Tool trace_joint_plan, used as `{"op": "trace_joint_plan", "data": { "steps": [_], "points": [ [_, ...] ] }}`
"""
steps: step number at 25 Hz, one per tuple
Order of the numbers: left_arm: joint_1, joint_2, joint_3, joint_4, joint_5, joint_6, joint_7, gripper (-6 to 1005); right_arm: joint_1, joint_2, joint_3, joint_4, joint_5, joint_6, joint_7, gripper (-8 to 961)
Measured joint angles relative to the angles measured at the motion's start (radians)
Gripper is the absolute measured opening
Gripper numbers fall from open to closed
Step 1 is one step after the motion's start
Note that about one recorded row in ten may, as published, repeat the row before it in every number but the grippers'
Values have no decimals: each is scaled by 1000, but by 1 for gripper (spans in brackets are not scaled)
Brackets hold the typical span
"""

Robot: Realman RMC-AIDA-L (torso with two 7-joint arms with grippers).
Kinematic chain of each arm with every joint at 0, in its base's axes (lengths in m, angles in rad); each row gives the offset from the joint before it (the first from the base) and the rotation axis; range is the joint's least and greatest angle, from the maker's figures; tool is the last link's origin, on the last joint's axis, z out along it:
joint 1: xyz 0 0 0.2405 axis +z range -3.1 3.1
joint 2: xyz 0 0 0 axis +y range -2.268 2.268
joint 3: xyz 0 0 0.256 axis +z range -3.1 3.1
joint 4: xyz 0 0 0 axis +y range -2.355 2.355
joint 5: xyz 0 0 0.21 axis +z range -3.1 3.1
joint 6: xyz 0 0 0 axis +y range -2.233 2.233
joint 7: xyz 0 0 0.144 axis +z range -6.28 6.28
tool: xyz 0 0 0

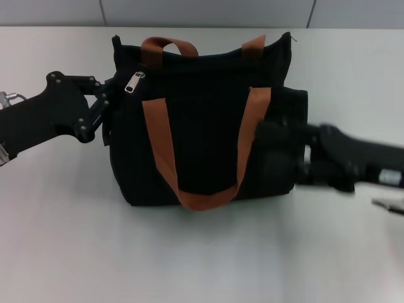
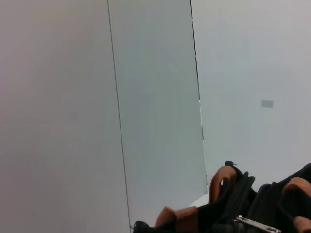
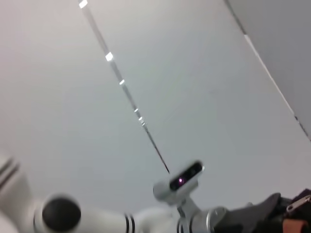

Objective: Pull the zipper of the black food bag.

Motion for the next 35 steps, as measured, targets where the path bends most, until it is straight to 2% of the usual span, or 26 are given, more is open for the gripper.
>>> {"op": "trace_joint_plan", "data": {
  "steps": [5, 13, 20, 29, 35],
  "points": [
    [5, -1, 0, 0, 0, 1, 10, 29, 100, -5, 6, -51, 16, 46, 296, 816],
    [10, -3, -6, 0, 0, -2, 11, 29, 238, -26, -2, -104, 12, 152, 581, 816],
    [14, -5, -12, 0, 0, 4, 13, 29, 340, -32, -100, -106, 7, 235, 792, 817],
    [15, -5, -12, 0, 0, 6, 33, 29, 425, -28, -234, -114, 7, 331, 958, 816],
    [14, -5, -11, 0, 0, 8, 37, 29, 447, -25, -269, -115, -4, 384, 1001, 817]
  ]
}}
